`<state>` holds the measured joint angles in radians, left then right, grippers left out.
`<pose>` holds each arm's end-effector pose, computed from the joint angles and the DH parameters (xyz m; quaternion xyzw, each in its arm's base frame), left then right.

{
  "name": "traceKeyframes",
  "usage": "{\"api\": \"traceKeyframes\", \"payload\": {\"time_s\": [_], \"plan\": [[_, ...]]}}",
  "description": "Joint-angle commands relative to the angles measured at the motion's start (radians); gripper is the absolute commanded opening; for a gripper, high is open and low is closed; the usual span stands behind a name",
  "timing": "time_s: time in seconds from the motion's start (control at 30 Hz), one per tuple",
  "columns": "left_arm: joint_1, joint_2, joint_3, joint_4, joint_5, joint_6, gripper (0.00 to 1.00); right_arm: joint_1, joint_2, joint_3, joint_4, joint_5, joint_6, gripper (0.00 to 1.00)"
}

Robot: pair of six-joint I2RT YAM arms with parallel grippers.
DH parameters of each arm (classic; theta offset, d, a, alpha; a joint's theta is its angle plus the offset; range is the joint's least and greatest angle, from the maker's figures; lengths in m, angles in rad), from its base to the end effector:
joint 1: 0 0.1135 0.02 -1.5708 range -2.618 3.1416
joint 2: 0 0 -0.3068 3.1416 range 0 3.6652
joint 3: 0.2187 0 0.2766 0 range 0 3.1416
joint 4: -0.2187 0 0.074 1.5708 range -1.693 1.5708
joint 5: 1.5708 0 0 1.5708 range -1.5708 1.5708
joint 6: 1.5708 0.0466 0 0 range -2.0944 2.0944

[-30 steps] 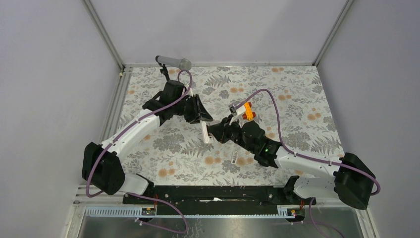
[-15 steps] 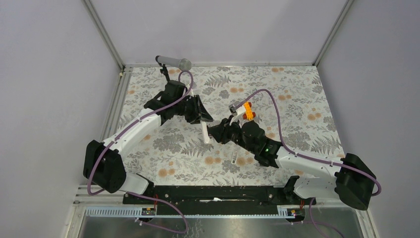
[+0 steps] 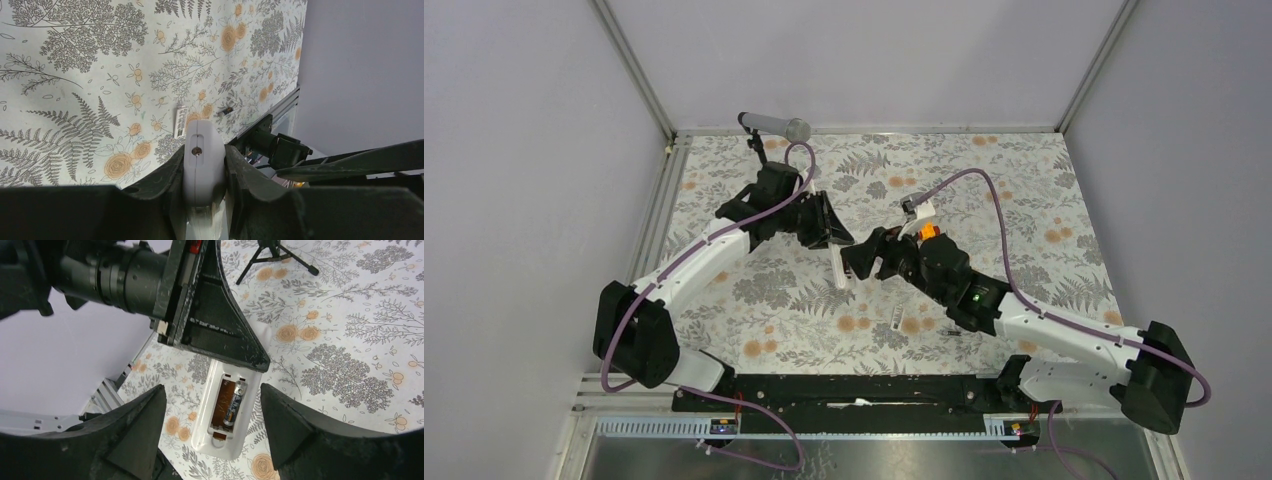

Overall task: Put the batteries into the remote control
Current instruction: Load the battery into the remote control.

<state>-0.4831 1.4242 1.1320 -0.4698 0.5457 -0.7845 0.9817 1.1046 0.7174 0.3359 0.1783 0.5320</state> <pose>0.2840 -0.1763 0.3181 -0.0281 0.8912 -0.4240 0.1586 0.1594 0.2236 0.3350 -0.1012 0.7176 0.4241 0.5430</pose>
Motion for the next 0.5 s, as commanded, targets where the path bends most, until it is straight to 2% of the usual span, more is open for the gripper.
{"api": "traceKeyframes", "payload": {"time_s": [0.0,0.1,0.13,0.17,0.33,0.47], "plan": [[0.007,-0.004,0.014,0.074,-0.013,0.014,0.00,0.003,-0.007,0.089,-0.121,0.079,0.097,0.78],[0.010,-0.015,0.009,0.098,-0.022,0.016,0.00,-0.012,0.018,0.121,-0.231,0.114,0.211,0.86],[0.013,-0.023,0.006,0.111,-0.025,0.016,0.00,-0.021,0.018,0.119,-0.270,0.131,0.268,0.94],[0.016,-0.029,0.002,0.122,-0.030,0.016,0.00,-0.031,0.012,0.109,-0.305,0.145,0.343,0.99],[0.033,-0.047,0.002,0.168,-0.070,0.004,0.00,-0.139,-0.025,-0.019,-0.154,-0.101,0.575,1.00],[0.037,-0.059,-0.006,0.219,-0.128,-0.029,0.00,-0.198,-0.027,-0.046,-0.083,-0.213,0.709,1.00]]}}
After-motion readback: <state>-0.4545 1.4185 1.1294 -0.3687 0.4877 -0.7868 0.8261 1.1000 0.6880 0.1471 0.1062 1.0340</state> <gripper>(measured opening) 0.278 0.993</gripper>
